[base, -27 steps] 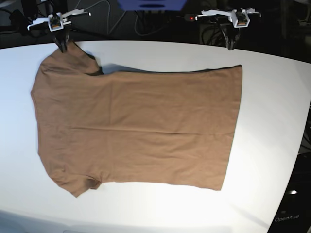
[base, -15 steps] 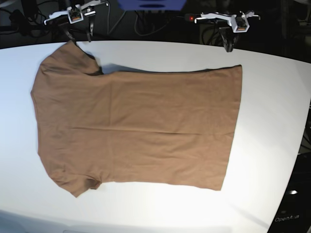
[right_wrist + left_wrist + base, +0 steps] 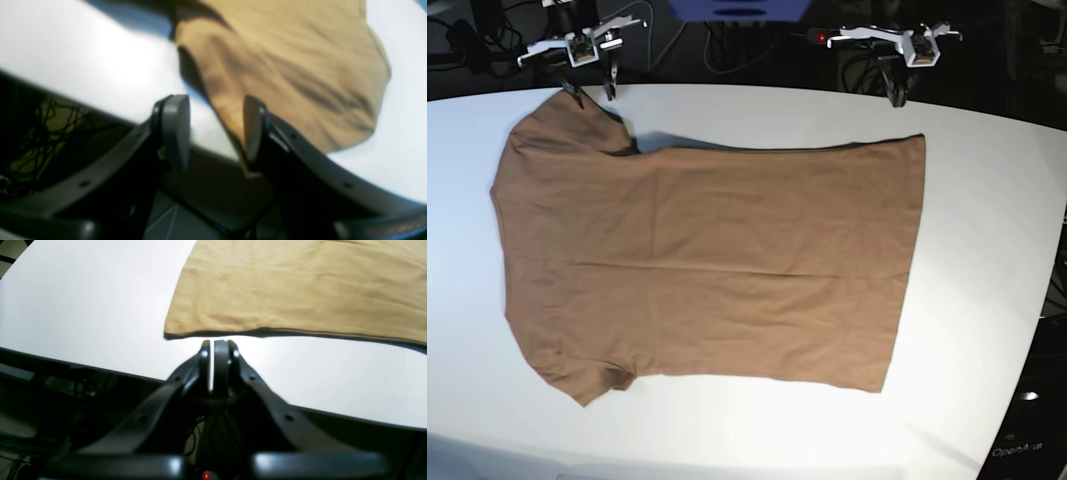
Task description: Fold the T-shirt properly
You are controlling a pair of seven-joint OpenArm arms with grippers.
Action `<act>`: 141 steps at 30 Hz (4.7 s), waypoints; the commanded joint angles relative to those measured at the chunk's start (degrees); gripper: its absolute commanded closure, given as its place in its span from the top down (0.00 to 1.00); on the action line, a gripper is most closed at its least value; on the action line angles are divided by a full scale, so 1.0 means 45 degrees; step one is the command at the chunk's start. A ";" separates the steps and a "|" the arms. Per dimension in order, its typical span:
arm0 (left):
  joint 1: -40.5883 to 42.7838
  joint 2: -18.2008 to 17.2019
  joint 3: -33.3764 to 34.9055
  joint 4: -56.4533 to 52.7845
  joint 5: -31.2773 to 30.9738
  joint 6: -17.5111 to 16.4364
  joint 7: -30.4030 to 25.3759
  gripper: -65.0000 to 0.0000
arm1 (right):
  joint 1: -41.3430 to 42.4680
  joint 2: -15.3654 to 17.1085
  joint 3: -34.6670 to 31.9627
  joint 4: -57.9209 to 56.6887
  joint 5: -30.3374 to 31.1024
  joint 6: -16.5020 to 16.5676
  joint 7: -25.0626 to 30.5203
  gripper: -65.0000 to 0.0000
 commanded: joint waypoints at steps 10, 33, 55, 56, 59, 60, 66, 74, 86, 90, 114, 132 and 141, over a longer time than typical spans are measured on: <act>0.0201 0.0020 -0.0466 0.0215 -0.0012 0.0023 -0.0355 0.02 | 0.0197 0.0338 0.0060 -0.0136 0.0093 -0.0046 0.0194 0.41; -0.0131 0.0020 -0.0466 0.0137 -0.0012 0.0023 -0.0335 0.02 | 0.0490 0.0358 0.0978 -0.1015 0.0093 -0.0026 0.0233 0.41; -0.0170 0.0020 -0.1052 0.0098 -0.0012 0.0023 -0.0335 0.02 | 0.0119 0.0338 0.0998 -0.1327 -0.0845 -0.0026 0.0253 0.40; -0.0170 0.0020 -0.1110 0.0098 -0.0012 0.0023 -0.0335 0.02 | 0.0158 0.0338 0.0998 -0.1581 -0.0845 -0.0026 0.0273 0.40; -0.0189 0.0020 -0.1208 0.0098 -0.0012 0.0023 -0.0335 0.02 | 0.0353 0.0338 0.0978 -0.2226 -0.1040 -0.0026 0.0351 0.40; -0.0189 0.0020 -0.1208 0.0098 -0.0012 0.0023 -0.0335 0.02 | 0.0470 0.0319 0.0978 -0.2421 -0.1333 -0.0066 0.0351 0.40; -0.0404 0.0020 -0.1208 0.0098 -0.0012 0.0023 -0.0335 0.02 | 0.0646 0.0045 0.1076 -0.2910 -0.2506 -0.0105 0.0351 0.40; -0.0385 0.0020 -0.1208 0.0098 -0.0012 0.0023 -0.0335 0.02 | 0.0744 0.0065 0.1076 -0.2968 -0.3189 -0.0124 0.0214 0.41; -0.0346 0.0020 -0.1208 0.0098 -0.0012 0.0023 -0.0335 0.02 | 0.1271 0.0045 0.1095 -0.4434 -0.4381 -0.0144 0.0331 0.40; -0.0346 0.0020 -0.1208 0.0098 -0.0012 0.0023 -0.0335 0.02 | 0.1271 0.0006 0.1115 -0.4414 -0.4342 -0.0144 0.0370 0.40; -0.0385 0.0039 -0.1462 0.0078 -0.0012 0.0023 -0.0335 0.02 | -0.1405 0.0045 0.1174 0.0001 -0.0962 -0.0046 0.3008 0.41; -0.0424 0.0020 -0.1462 0.0059 0.0007 0.0023 -0.0316 0.02 | -0.1659 0.0084 0.2365 0.4084 0.6481 0.3881 -0.1583 0.41; -0.0424 0.0020 -0.1462 -0.0019 0.0066 0.0023 -0.0316 0.02 | -0.1425 0.0573 0.4163 0.5686 1.2049 0.5717 -0.6956 0.41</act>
